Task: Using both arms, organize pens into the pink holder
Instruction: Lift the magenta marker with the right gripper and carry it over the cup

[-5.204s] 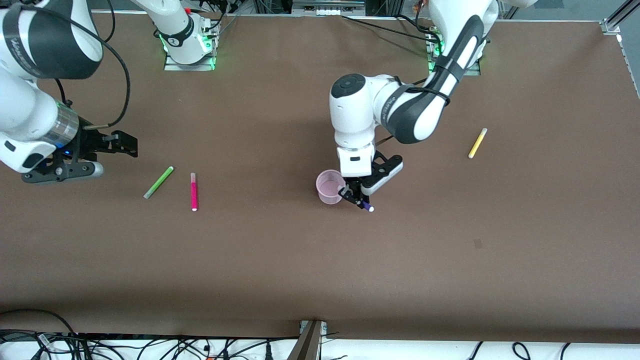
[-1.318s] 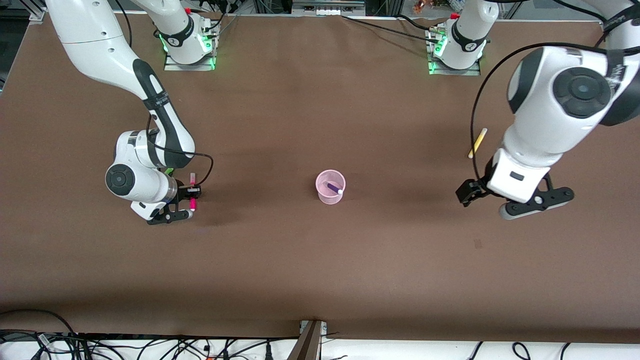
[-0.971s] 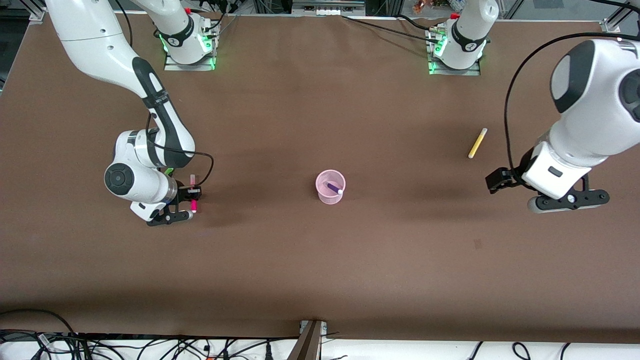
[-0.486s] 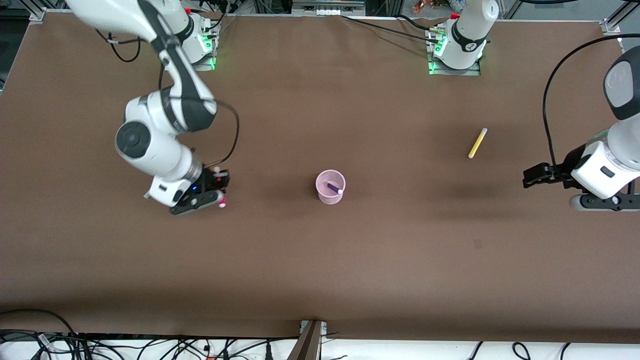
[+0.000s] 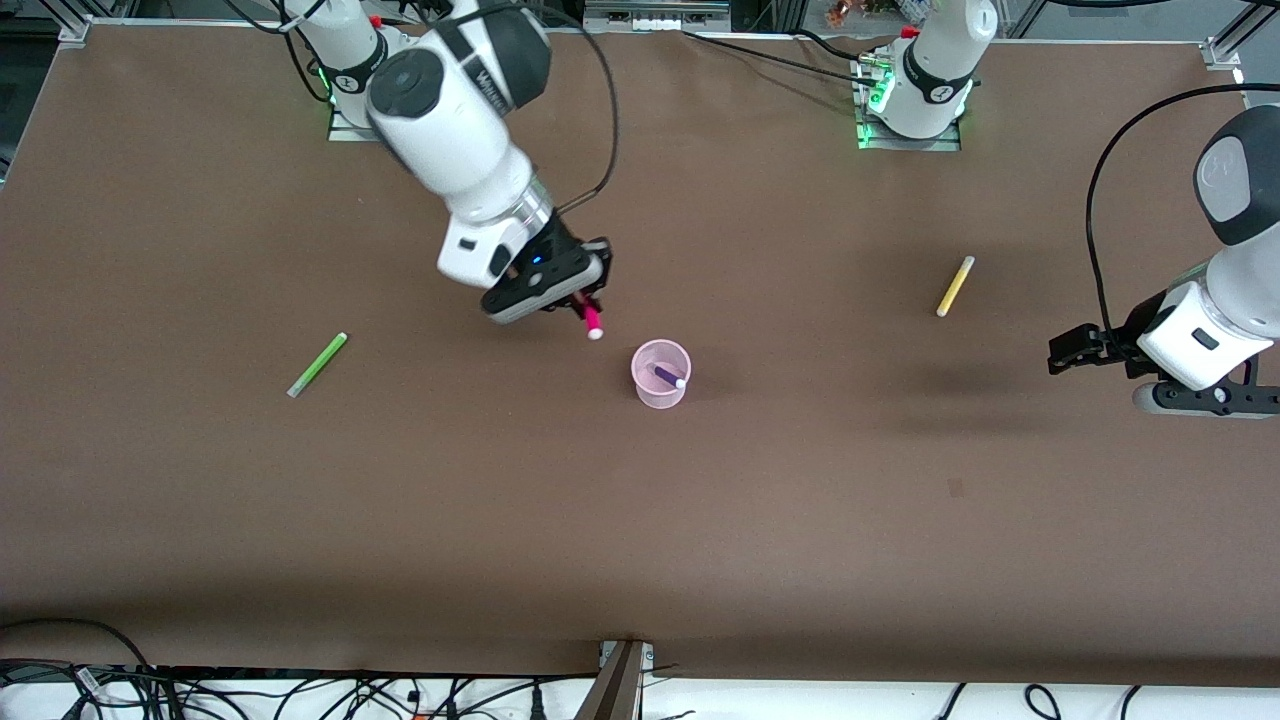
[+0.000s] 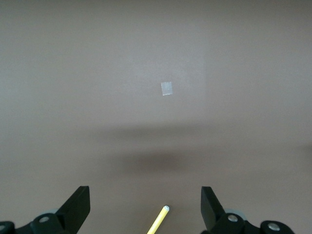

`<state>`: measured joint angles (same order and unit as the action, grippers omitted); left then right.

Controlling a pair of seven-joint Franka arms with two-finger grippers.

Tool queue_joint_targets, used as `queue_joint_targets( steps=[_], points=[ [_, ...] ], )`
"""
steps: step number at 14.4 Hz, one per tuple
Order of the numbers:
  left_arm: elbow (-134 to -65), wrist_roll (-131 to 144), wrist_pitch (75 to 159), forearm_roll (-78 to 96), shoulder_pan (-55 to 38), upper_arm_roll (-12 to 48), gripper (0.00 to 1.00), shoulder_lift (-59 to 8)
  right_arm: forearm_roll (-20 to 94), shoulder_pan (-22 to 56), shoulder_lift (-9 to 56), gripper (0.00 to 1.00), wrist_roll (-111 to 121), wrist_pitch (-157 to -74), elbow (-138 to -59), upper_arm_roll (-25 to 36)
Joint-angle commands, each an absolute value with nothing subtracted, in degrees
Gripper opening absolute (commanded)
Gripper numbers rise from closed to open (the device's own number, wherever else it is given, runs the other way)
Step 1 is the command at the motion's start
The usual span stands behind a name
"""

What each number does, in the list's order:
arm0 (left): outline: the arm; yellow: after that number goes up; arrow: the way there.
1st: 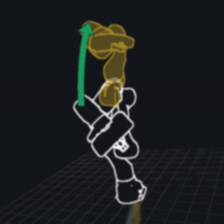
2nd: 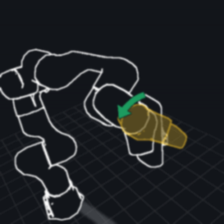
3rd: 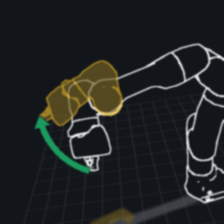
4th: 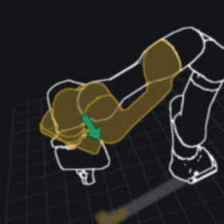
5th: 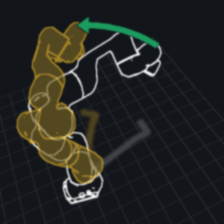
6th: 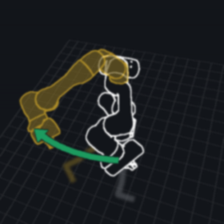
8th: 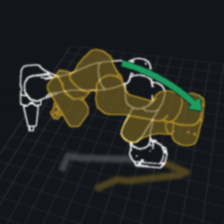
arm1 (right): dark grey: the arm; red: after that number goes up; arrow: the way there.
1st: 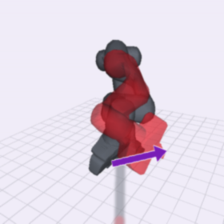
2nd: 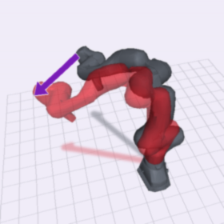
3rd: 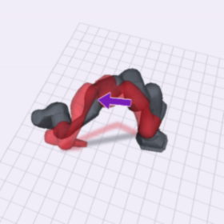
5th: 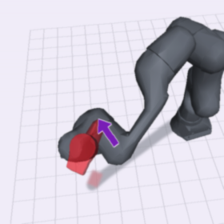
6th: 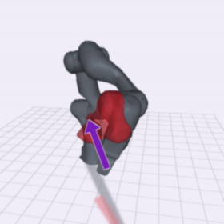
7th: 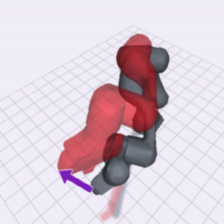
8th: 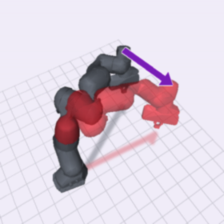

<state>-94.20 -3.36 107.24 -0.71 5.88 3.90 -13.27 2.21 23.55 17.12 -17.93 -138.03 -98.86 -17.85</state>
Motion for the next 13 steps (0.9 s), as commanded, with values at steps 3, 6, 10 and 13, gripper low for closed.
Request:
queue_joint_targets(
  steps=[3, 6, 10, 13],
  points=[
    [-95.80, -5.10, 108.63, 0.61, 6.94, 4.31, 1.00, -11.87, -10.00, 26.19, 18.54, 0.06, -26.36, -144.22, -98.44, -17.58],
    [-95.19, -5.10, 108.72, 0.79, 7.21, 4.31, 1.00, -12.30, -12.73, 26.72, 21.69, 0.06, -29.52, -149.48, -98.88, -17.40],
    [-94.92, -5.10, 108.72, 0.79, 7.21, 4.31, 1.00, -12.57, -15.64, 28.47, 28.90, 0.06, -32.51, -158.01, -98.53, -16.53],
    [-94.83, -5.10, 108.72, 0.79, 7.21, 4.31, 1.00, -12.57, -18.19, 34.52, 30.67, 0.06, -35.76, -159.51, -98.52, -10.75]
  ],
)
